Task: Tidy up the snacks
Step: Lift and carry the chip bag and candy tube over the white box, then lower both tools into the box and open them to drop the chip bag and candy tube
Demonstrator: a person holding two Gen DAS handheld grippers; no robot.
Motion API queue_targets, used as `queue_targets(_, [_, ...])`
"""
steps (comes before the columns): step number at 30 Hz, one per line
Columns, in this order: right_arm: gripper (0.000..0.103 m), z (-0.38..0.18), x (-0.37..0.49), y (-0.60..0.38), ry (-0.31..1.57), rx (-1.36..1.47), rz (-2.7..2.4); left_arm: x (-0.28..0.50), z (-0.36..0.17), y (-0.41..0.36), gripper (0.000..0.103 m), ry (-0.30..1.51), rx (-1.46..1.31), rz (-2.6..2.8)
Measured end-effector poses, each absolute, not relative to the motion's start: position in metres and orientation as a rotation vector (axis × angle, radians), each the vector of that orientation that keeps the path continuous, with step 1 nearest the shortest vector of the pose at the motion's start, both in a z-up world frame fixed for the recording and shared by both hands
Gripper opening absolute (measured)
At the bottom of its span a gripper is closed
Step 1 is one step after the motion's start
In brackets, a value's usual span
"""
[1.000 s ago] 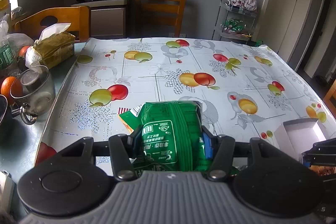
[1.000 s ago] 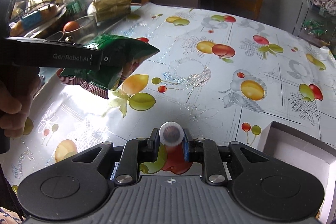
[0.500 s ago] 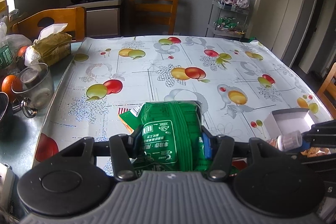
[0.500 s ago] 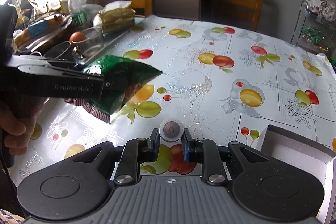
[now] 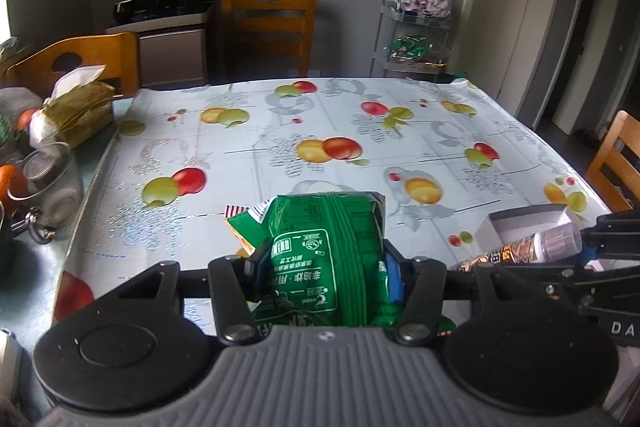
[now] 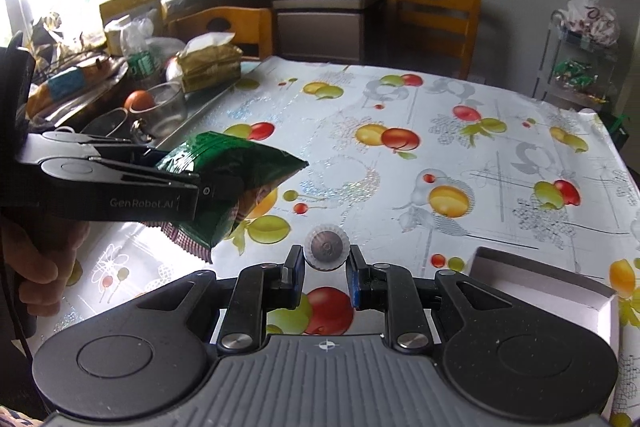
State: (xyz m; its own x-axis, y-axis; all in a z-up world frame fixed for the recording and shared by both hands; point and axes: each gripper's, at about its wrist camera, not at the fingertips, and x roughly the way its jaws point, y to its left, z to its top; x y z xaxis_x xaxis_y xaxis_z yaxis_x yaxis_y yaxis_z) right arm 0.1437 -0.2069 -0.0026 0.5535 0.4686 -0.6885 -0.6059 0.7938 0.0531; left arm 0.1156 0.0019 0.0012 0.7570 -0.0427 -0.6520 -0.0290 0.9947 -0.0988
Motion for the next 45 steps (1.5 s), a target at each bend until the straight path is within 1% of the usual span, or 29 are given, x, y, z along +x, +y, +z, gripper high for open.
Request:
queue_targets(22, [0.023, 0.01, 0.138, -0.291, 0.708, -0.112, 0.453, 0.129, 0.014, -0.083, 0.051, 0.695, -0.04, -0.176])
queue_targets(45, [0.023, 0.008, 0.128, -0.372, 0.71, -0.056, 0.29, 0.143, 0.009, -0.169, 0.051, 0.704, 0.016, -0.339])
